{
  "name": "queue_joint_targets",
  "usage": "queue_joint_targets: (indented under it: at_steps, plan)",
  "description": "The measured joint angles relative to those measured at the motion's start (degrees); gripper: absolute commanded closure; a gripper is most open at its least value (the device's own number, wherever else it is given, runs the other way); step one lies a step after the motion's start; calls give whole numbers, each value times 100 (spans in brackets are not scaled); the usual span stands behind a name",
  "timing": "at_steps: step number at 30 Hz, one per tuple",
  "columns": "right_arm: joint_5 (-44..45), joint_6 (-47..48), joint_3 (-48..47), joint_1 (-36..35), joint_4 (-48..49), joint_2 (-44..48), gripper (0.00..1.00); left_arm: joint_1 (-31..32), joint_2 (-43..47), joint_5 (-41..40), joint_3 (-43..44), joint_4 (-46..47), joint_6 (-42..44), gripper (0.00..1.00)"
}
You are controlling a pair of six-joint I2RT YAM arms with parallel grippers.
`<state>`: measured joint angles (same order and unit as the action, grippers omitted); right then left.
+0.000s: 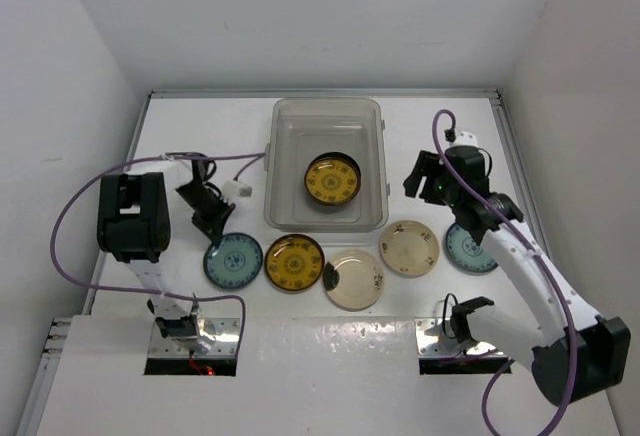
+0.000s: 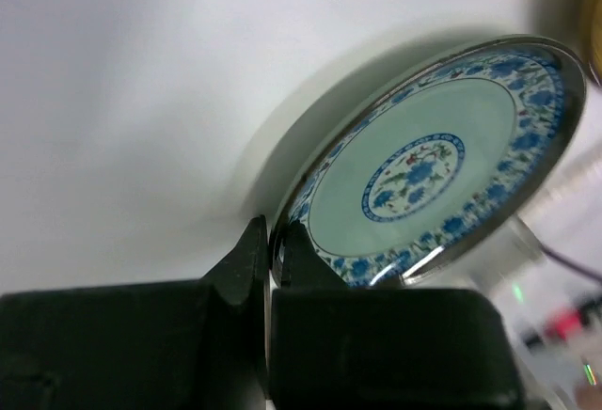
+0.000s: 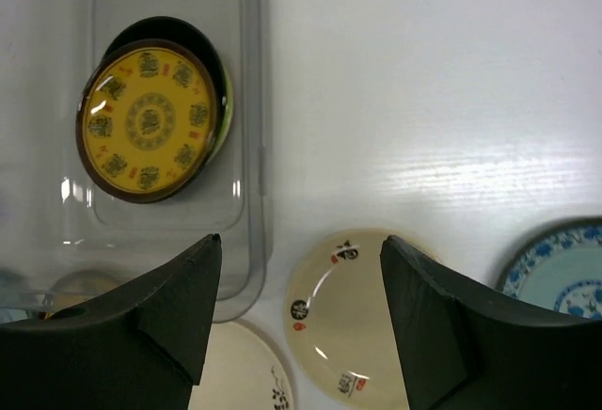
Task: Place the plates into the plastic bin on the countertop
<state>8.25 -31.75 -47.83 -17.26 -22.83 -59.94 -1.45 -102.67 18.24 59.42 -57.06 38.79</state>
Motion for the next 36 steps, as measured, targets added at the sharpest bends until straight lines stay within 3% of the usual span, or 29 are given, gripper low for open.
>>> queue_joint_targets:
  at_steps: [11,19,24,30,36]
  plan:
    - [-629,-431,1117,949,-337,807,32,-990,-461,640,1869,632,-949,100]
    - [-837,-487,1263,1300,-358,874,33,-1054,-278,964,2662,688,-1567,100]
    - [-1161,-675,1384,1886,-275,682,33,-1051,-13,1128,3716,682,-1945,100]
    - [-1384,-1045,1753,2286,-603,352,25,-514,485,1239,4750,1005,-2474,100]
    - [-1274,-1591,2391,2286,-973,734,25,1051,308,1462,4852,1405,-2979,100]
